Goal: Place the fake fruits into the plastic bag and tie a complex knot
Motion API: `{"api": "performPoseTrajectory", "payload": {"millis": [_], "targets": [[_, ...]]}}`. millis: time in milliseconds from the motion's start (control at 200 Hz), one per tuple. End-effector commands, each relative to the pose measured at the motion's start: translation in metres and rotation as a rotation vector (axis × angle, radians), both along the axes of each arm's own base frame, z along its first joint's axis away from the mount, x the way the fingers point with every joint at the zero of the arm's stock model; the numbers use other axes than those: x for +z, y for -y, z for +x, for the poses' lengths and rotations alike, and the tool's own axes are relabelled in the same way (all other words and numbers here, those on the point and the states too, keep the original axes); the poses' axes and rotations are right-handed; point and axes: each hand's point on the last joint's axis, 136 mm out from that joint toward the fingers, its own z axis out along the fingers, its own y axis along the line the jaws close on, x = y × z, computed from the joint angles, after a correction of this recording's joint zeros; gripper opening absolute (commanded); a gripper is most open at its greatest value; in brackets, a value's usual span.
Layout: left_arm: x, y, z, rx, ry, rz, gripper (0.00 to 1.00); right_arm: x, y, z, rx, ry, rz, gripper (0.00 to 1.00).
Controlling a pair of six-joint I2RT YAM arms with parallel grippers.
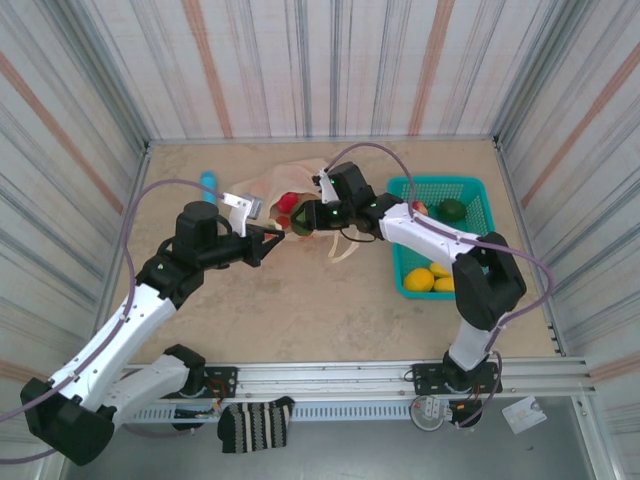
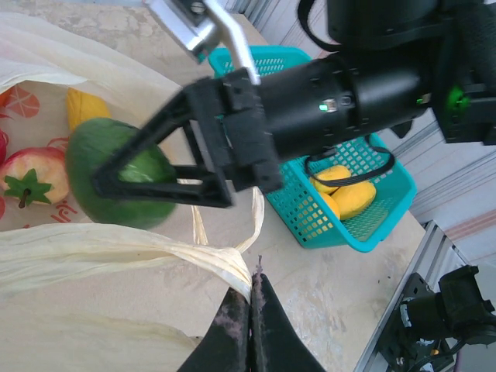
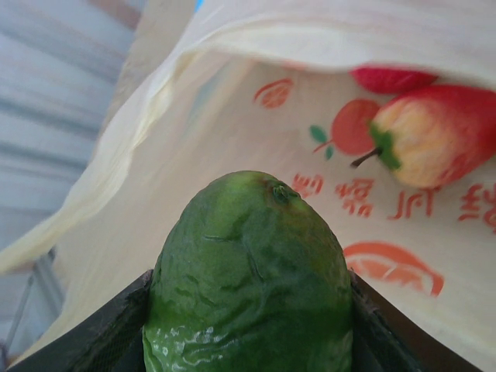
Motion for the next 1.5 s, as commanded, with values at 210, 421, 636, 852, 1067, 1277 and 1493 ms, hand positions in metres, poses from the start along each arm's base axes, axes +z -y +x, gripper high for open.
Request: {"api": "performPoseTrajectory", "payload": {"millis": [210,421,636,852,1067,1277,1493], "targets": [[0.004,-0.002,-0.003,-0.009,0.035,0.001,0.00,-0.006,-0.040,0.072,-0.292,0.064,0.105,0.52],[0.001,-0.003,-0.001,0.003,0.026,0.012,0.00,-0.018,-0.054,0.097,-0.456,0.069,0.167,0.58],[-0.003,-0.004,0.001,0.013,0.014,0.025,0.00,-0.020,-0.066,0.103,-0.476,0.043,0.198,0.79],[-0.004,-0.003,0.002,0.011,0.012,0.026,0.00,-0.021,-0.066,0.091,-0.431,0.036,0.189,0.73],[-0.003,-0.006,0.003,0.020,0.017,0.026,0.00,-0.003,-0.045,0.075,-0.434,0.061,0.153,0.42],[-0.001,-0.008,0.004,0.031,0.024,0.028,0.00,-0.011,-0.009,0.052,-0.468,0.026,0.032,0.22],[0.000,-0.010,0.004,0.038,0.030,0.029,0.00,0.027,0.007,0.022,-0.340,0.097,0.044,0.15]]}}
